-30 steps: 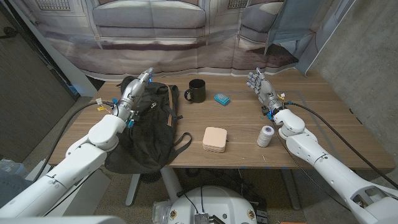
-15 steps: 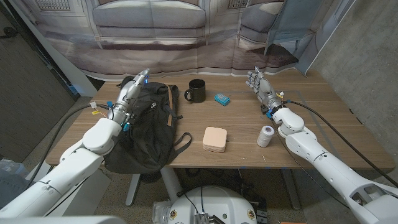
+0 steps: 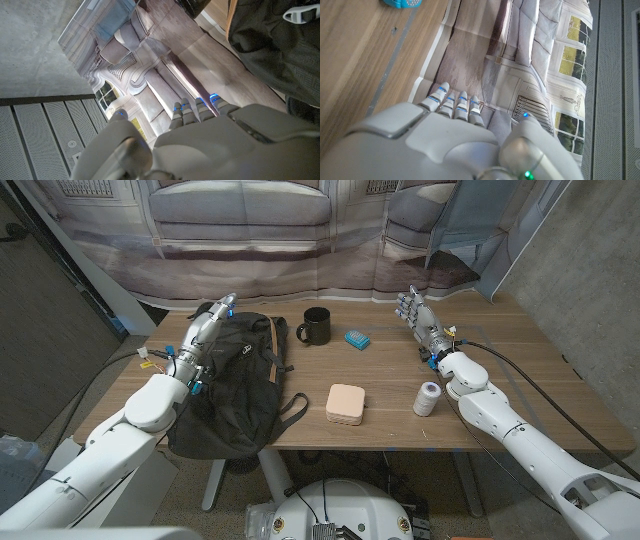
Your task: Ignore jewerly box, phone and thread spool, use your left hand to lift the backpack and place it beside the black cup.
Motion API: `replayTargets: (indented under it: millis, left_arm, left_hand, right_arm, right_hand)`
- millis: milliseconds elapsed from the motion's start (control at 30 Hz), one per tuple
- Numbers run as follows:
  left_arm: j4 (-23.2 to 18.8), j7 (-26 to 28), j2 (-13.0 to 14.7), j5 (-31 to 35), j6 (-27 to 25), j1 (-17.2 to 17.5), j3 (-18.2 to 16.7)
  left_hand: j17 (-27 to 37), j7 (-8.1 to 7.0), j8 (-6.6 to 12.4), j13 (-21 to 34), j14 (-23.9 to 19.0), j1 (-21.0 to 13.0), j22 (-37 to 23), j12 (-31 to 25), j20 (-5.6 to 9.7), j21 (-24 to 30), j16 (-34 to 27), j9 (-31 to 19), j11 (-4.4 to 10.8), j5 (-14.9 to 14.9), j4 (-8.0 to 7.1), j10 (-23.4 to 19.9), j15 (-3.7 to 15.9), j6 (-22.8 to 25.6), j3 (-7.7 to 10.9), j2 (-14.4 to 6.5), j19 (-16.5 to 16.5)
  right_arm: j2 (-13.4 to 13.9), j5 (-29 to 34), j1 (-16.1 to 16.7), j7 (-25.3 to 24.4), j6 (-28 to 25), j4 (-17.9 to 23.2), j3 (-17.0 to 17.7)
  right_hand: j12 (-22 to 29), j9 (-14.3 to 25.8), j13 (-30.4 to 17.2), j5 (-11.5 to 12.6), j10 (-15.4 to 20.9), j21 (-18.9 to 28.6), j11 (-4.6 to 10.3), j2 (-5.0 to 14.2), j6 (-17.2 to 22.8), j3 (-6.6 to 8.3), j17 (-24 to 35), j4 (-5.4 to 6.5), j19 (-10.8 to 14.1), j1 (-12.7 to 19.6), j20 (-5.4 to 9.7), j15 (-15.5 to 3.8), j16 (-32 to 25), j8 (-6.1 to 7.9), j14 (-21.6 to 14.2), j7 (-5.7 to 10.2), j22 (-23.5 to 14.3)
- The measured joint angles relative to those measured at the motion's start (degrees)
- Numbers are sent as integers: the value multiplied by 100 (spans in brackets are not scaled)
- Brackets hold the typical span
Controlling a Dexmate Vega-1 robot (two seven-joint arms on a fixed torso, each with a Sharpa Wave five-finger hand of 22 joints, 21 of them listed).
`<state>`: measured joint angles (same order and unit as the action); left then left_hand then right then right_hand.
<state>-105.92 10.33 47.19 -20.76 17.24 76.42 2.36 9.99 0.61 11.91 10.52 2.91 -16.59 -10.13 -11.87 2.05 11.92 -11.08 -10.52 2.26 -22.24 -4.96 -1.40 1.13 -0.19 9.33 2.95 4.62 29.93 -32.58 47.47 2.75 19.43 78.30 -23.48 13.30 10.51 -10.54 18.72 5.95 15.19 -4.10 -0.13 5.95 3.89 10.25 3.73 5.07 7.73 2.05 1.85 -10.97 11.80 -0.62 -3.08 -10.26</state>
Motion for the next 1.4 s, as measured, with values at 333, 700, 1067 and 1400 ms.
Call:
replayTargets:
  millis: [333, 700, 1067, 1400]
  left_arm:
    - [-57, 0, -50, 108, 118, 227, -202]
    - [-105, 0, -158, 174, 194, 429, -391]
    - [-262, 164, -269, 422, 118, 666, -602]
    - [-457, 364, -377, 790, -60, 898, -802]
  left_hand:
    - [0, -9, 0, 0, -20, -20, 0, 0, -31, 0, 0, 0, 0, 0, 24, 0, 20, 53, -24, 20, -31]
    - [0, -9, 0, 0, -20, -50, 0, 0, 1, 0, 0, 0, 21, -23, 48, -20, 19, 52, -48, 50, -60]
    - [0, 11, 0, 0, -79, -72, 0, 0, 1, 0, 0, 0, 41, -23, 71, -41, 23, 72, -71, 73, -59]
    - [0, -13, 0, 0, -79, -95, 0, 0, 1, 0, 1, 0, 41, -44, 71, -41, 23, 95, -71, 95, -59]
  right_arm:
    - [10, 0, 11, -14, -16, 75, 0]
    - [32, 0, 30, -19, -58, 138, -1]
    - [-4, 3, -67, 83, -59, 55, -62]
    - [-31, 26, -144, 144, -90, 3, -115]
  right_hand:
    - [0, 0, 0, -15, -1, 0, 1, 0, 0, 0, 0, 0, 0, 0, 0, 0, 0, 0, 0, 0, 0]
    - [0, 0, 1, -15, -1, 0, 1, 0, -1, 0, 0, 0, -1, 0, 0, 0, 0, 0, 0, 1, 0]
    - [0, 0, 1, -15, -1, -4, 1, 0, -1, -16, 0, -16, -1, 0, 0, 0, 0, 0, 0, 1, 0]
    - [-45, 0, 2, -15, -2, -37, 1, 0, 20, -16, 0, -16, -1, 0, 0, 0, 0, 0, 0, 22, 0]
